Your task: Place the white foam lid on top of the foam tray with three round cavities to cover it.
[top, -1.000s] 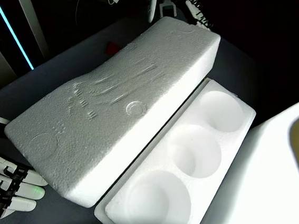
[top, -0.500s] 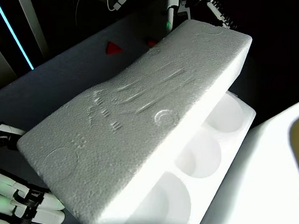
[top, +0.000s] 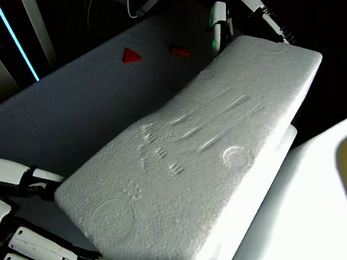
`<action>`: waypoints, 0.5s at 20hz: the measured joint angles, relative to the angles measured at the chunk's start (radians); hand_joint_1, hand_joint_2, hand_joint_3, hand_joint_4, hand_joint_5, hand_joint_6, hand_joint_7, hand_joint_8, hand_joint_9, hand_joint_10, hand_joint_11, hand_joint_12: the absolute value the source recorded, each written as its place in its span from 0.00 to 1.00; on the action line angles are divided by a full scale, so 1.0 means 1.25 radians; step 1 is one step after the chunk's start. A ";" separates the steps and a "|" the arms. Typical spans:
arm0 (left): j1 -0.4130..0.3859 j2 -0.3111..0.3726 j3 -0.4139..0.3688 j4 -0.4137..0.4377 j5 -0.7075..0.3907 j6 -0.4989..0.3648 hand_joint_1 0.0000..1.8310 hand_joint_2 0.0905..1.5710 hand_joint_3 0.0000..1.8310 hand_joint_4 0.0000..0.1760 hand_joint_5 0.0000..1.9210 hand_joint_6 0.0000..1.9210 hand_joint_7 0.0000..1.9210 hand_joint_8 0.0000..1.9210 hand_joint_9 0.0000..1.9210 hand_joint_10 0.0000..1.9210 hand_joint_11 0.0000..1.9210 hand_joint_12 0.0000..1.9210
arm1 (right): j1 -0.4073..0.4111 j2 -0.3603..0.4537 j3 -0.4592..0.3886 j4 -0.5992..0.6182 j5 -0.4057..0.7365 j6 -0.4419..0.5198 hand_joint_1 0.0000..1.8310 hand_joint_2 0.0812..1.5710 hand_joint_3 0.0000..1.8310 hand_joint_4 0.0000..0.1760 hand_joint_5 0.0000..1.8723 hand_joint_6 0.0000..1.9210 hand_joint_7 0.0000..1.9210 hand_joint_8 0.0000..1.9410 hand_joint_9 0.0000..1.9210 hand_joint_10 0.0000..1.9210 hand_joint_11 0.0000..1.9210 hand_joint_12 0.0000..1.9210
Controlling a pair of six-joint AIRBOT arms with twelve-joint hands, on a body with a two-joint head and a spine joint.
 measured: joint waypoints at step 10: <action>-0.074 -0.070 0.092 -0.002 0.104 -0.008 0.35 0.68 0.00 0.00 0.10 0.01 0.01 0.00 0.00 0.00 0.01 0.01 | 0.087 -0.053 0.091 0.000 -0.133 -0.034 0.31 0.78 0.00 0.00 0.00 0.39 0.02 0.51 0.01 0.62 0.00 1.00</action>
